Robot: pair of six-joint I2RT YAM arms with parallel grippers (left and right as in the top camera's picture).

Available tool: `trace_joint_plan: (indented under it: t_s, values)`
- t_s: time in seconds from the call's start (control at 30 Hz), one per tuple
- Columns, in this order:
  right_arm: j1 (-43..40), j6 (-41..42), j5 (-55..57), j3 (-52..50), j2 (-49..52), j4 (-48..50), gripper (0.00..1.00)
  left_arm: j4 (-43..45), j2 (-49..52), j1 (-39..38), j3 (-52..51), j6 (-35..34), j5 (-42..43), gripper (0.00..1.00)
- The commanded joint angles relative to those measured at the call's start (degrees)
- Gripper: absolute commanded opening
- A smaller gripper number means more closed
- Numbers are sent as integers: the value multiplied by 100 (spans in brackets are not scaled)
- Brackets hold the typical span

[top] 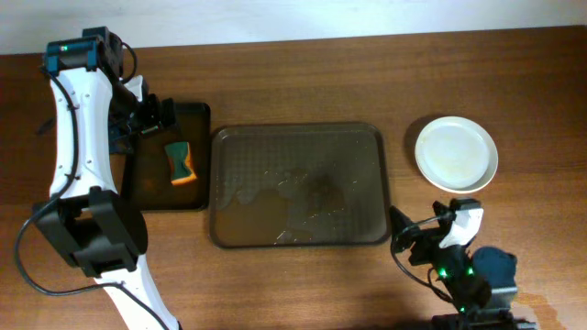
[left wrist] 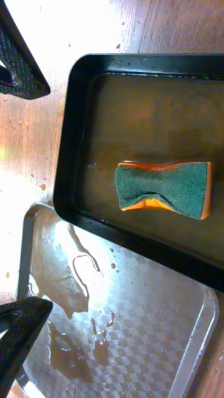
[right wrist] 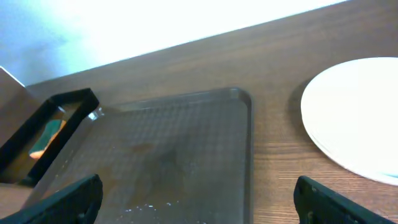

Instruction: Clean dirty plates on tray and stack at the side

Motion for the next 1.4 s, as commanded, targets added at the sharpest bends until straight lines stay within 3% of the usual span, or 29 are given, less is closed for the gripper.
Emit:
trace_joint_plan:
  t_s: [0.0,0.2,0.3,0.37,0.53,1.07,1.23,1.37]
  values:
    - [-52,-85,94,-522,-846,83,98,0,-55,-7,46,31,37,100]
    - [-48,-387,181,-1329,-1108,1519,98,0,-55,-7,46,31,37,100]
    - [-48,-625,800,-1484,-1108,1952,98,0,-55,-7,46,31,37,100]
    - [-48,-625,1609,-1484,-1108,1770,98,0,-55,-7,46,31,37,100]
    - [-48,-2186,1727,-1484,-1108,1711,98,0,-55,-7,46,31,37,100]
    - [-46,-2184,1663,-1484,-1108,1725,98,17,-107,-2,48,33,37,100]
    - [-48,-2184,1663,-1484,-1108,1725,98,-302,-1137,-20,13,33,-343,100]
    - [-46,-2181,1663,-1484,-1108,1725,98,212,-2612,-723,-758,98,-798,100]
